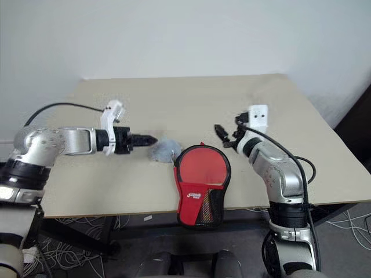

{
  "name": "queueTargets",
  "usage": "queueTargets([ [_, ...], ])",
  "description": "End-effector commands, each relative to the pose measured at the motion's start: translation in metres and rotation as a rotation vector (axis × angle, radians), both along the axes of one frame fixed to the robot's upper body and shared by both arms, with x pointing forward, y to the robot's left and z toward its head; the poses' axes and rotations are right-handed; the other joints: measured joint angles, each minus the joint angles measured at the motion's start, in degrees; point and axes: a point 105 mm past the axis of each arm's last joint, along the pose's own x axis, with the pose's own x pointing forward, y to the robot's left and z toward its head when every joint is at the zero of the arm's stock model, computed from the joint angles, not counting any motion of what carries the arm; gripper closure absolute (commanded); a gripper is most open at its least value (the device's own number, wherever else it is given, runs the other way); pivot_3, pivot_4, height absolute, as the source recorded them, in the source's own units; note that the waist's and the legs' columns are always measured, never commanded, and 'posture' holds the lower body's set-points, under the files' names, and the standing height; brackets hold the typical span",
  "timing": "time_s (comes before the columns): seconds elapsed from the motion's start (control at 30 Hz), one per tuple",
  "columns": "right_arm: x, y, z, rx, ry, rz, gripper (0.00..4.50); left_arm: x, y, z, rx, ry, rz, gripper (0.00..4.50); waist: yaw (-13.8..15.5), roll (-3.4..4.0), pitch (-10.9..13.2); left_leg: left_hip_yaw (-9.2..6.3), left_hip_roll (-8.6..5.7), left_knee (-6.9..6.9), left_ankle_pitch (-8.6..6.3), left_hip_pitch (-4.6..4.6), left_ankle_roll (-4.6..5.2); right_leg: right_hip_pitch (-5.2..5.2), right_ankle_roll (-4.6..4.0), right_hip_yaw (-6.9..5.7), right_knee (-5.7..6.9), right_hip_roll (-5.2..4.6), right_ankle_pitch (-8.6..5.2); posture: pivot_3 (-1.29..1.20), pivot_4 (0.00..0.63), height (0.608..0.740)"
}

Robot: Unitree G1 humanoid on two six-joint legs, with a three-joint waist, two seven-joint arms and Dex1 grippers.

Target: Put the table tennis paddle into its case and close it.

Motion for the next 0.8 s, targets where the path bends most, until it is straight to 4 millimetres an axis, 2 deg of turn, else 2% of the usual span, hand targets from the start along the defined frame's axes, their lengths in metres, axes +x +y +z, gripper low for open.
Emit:
queueTargets([
  [0.03,-0.012,0.016,0.008,-0.036,-0.043,0.102,0.18,0.023,0.002,0.015,0.056,-0.138,-0.008,1.91,-0.09,-0.05,0.03,-0.02,0.04,0.01,0.0,0.0,0.0,0.0,-0.03,-0.01,0.01,0.04,-0.02,0.0,0.0,0.724],
  [0.13,-0.008,0.017,-0.007,-0.085,0.012,0.086,0.9,0.041,0.001,0.009,0.12,-0.171,0.013,1.89,-0.16,-0.2,0.11,-0.07,0.15,0.2,0.01,-0.01,0.04,0.01,-0.05,0.02,0.04,0.17,-0.01,0.0,0.0,0.724],
  [0.27,-0.001,0.015,-0.02,-0.112,0.065,0.044,2.33,0.055,-0.007,0.002,0.139,-0.177,0.008,1.89,-0.08,-0.32,0.15,-0.42,0.23,0.51,-0.05,-0.03,0.22,0.15,-0.09,-0.01,0.06,0.25,0.01,0.0,0.0,0.724],
  [0.4,-0.002,0.028,-0.041,-0.147,0.132,0.072,3.77,0.059,-0.024,-0.005,0.123,-0.171,-0.044,1.89,-0.06,-0.44,0.21,-0.79,0.23,0.74,-0.1,-0.18,0.57,0.12,-0.07,-0.06,0.09,0.25,0.01,0.0,0.0,0.724],
  [0.57,-0.003,0.045,-0.054,-0.121,0.188,0.111,3.77,0.06,-0.033,0.004,0.04,-0.178,-0.104,1.89,-0.12,-0.49,0.24,-0.92,0.53,1.7,-0.29,-0.99,0.92,-0.27,-0.05,-0.15,0.37,0.51,0.02,0.0,0.0,0.724],
  [0.7,-0.006,0.063,-0.059,-0.055,0.241,0.154,3.77,0.059,-0.034,0.006,0.024,-0.182,-0.13,1.89,-0.07,-0.5,0.24,-0.95,0.66,1.89,-0.33,-0.99,0.95,-0.23,-0.06,-0.15,0.47,0.61,0.02,0.0,0.0,0.724],
  [0.8,-0.007,0.069,-0.071,-0.08,0.272,0.155,3.77,0.053,-0.036,0.003,0.023,-0.165,-0.191,1.89,-0.08,-0.51,0.24,-0.96,0.67,1.97,-0.35,-0.99,0.96,-0.26,-0.04,-0.13,0.67,0.61,-0.01,0.0,0.0,0.724],
])
